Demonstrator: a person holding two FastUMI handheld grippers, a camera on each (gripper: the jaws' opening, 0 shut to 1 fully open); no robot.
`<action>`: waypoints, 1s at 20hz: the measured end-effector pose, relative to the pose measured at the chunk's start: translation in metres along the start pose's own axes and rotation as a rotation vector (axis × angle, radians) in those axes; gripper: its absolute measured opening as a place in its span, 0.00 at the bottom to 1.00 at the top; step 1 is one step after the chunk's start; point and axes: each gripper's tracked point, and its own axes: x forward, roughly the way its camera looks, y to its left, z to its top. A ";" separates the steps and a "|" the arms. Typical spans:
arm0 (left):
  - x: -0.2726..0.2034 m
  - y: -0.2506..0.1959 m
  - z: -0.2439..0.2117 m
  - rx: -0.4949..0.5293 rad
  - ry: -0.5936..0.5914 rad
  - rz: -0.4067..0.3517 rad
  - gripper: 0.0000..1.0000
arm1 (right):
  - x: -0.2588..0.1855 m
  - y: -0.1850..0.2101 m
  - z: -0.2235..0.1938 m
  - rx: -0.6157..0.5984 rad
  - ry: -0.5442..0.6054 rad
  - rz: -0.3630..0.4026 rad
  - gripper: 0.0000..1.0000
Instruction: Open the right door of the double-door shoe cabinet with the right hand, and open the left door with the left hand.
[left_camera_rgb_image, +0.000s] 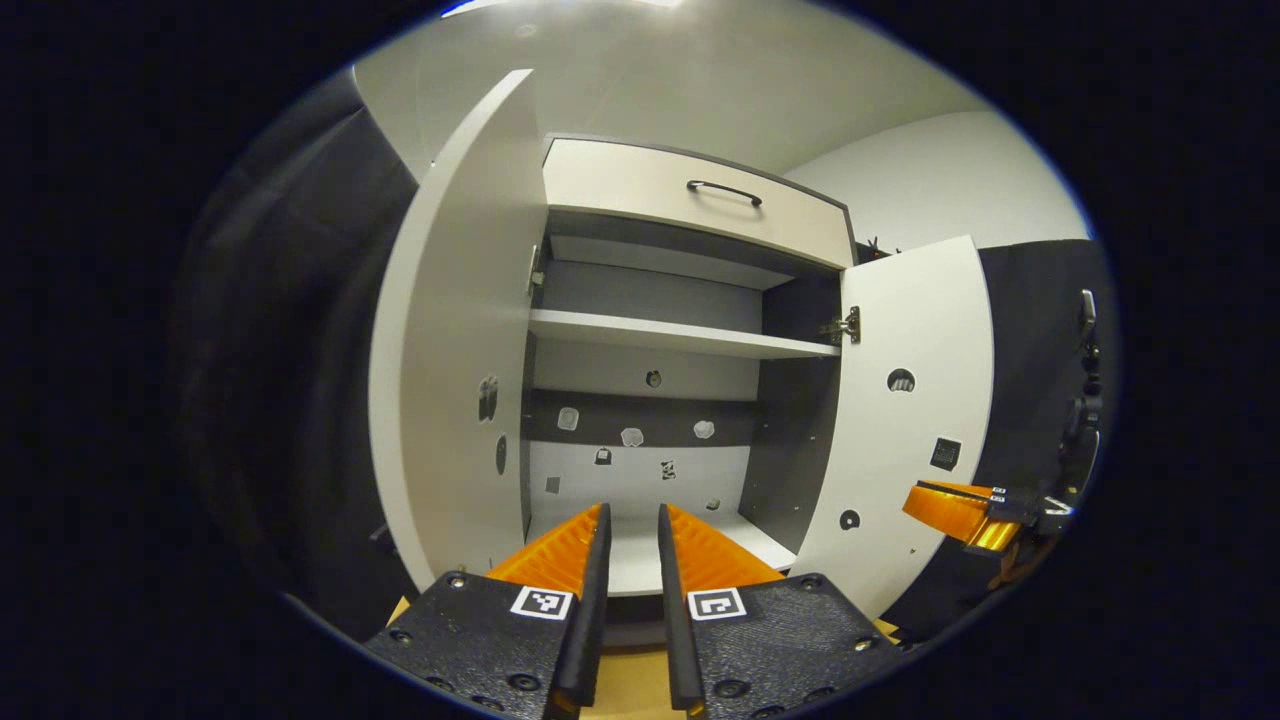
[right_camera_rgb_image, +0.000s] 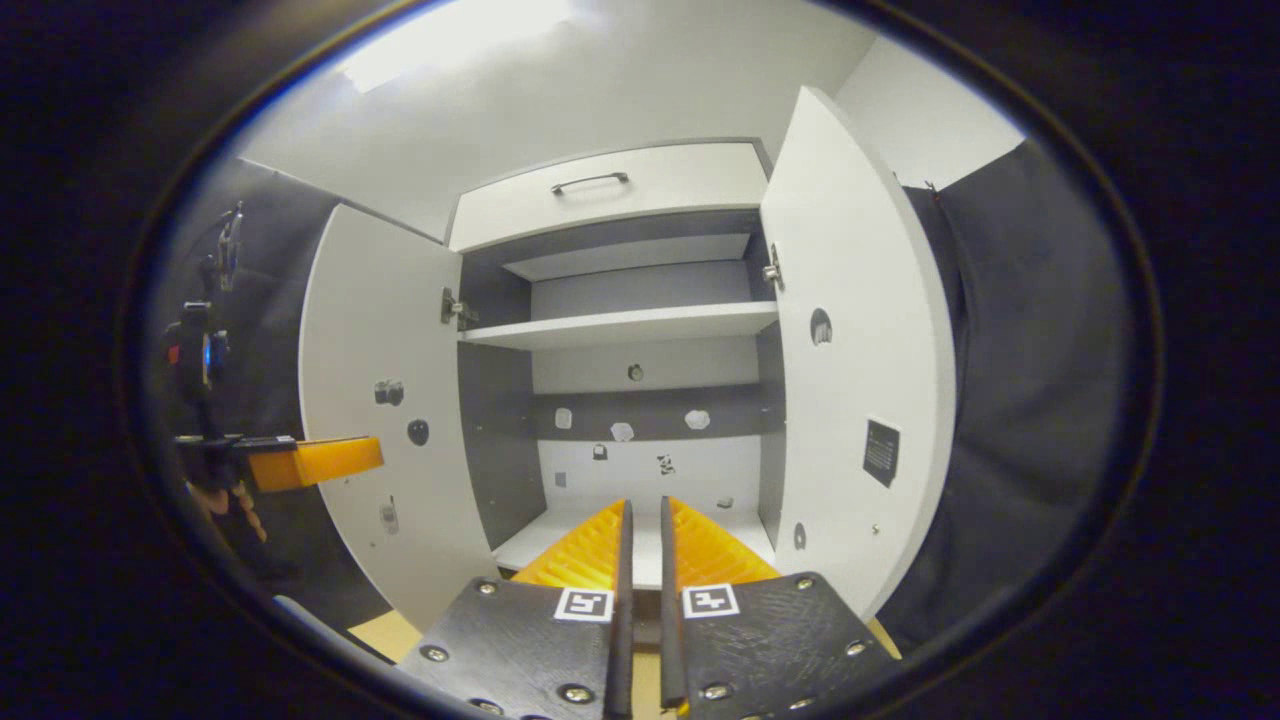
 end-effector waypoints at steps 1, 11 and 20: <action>0.006 -0.003 0.003 0.004 -0.003 0.004 0.28 | 0.003 0.000 0.003 -0.005 -0.002 -0.015 0.11; 0.036 -0.023 0.026 0.045 -0.068 0.020 0.85 | 0.021 0.002 0.034 0.018 -0.068 -0.051 0.73; 0.043 -0.024 0.018 0.045 -0.050 0.042 0.98 | 0.041 -0.015 0.025 -0.007 -0.062 -0.109 0.97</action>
